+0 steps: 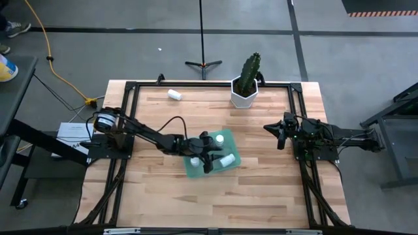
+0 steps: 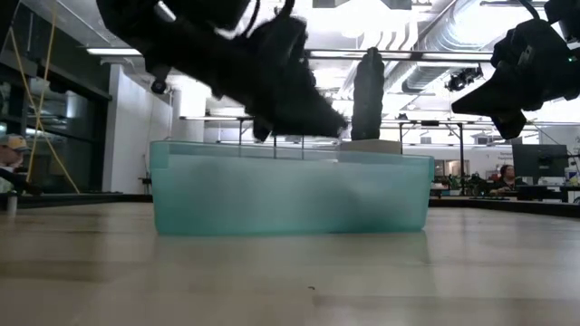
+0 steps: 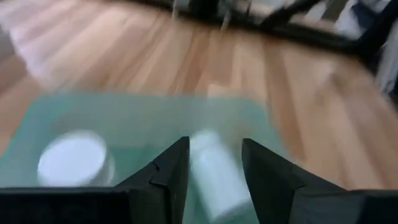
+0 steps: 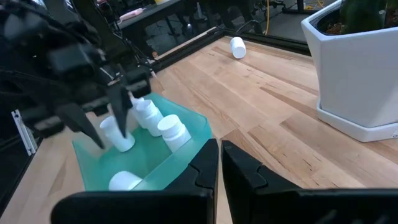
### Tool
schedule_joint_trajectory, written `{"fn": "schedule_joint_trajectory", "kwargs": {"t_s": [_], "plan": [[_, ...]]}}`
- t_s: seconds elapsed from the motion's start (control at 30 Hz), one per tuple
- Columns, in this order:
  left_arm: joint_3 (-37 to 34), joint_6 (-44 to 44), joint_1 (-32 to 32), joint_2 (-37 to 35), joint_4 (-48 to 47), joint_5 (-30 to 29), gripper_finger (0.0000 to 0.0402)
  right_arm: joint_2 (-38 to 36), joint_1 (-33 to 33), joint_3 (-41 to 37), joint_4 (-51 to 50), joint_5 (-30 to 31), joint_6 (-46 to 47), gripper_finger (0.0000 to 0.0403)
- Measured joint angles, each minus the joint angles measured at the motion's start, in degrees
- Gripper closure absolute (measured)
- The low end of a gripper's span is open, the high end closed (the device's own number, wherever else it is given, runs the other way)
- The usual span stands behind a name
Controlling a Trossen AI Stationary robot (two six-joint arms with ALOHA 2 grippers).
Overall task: Pick and place pill bottles into a basket
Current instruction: Put the white pill bottle into the green bin
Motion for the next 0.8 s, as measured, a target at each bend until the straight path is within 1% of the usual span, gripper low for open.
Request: {"fn": "schedule_joint_trajectory", "kwargs": {"t_s": [0.1,0.17,0.27,0.37,0.43,0.5,0.57,0.67,0.73,0.8], "plan": [[1.1,0.3,0.0,-1.7,-0.1,0.6,0.0226,0.0,0.0,0.0,0.0,0.0,0.0,0.0391],[2.3,2.1,0.1,-2.9,0.0,0.6,0.0227,0.0,0.0,0.0,-0.1,0.0,0.0,0.0391],[4.6,6.4,0.4,-5.0,0.1,-0.6,0.0227,0.0,0.0,0.0,-0.2,0.0,0.0,0.0391],[7.5,9.4,0.9,-6.9,0.0,-3.2,0.0229,0.0,0.0,0.0,-0.1,0.0,0.0,0.0391],[9.6,13.1,1.6,-7.9,0.0,-4.1,0.0229,0.0,0.0,0.0,-0.1,0.0,0.0,0.0391],[12.0,17.9,2.3,-8.6,-1.9,-4.5,0.0229,0.0,0.0,0.0,0.0,0.0,0.0,0.0391],[15.0,21.9,3.5,-9.6,-8.5,-4.9,0.0229,0.0,0.0,0.0,0.0,0.0,0.0,0.0391],[21.1,22.6,6.3,-10.8,-24.8,-6.2,0.0216,0.0,0.0,0.0,0.0,0.0,0.0,0.0391],[25.7,22.3,8.9,-11.1,-37.5,-6.3,0.0191,0.0,0.0,0.0,0.0,0.0,0.0,0.0391],[29.6,22.7,11.6,-11.1,-47.8,-6.3,0.0157,0.0,0.0,0.0,0.0,0.0,0.0,0.0391]]}}
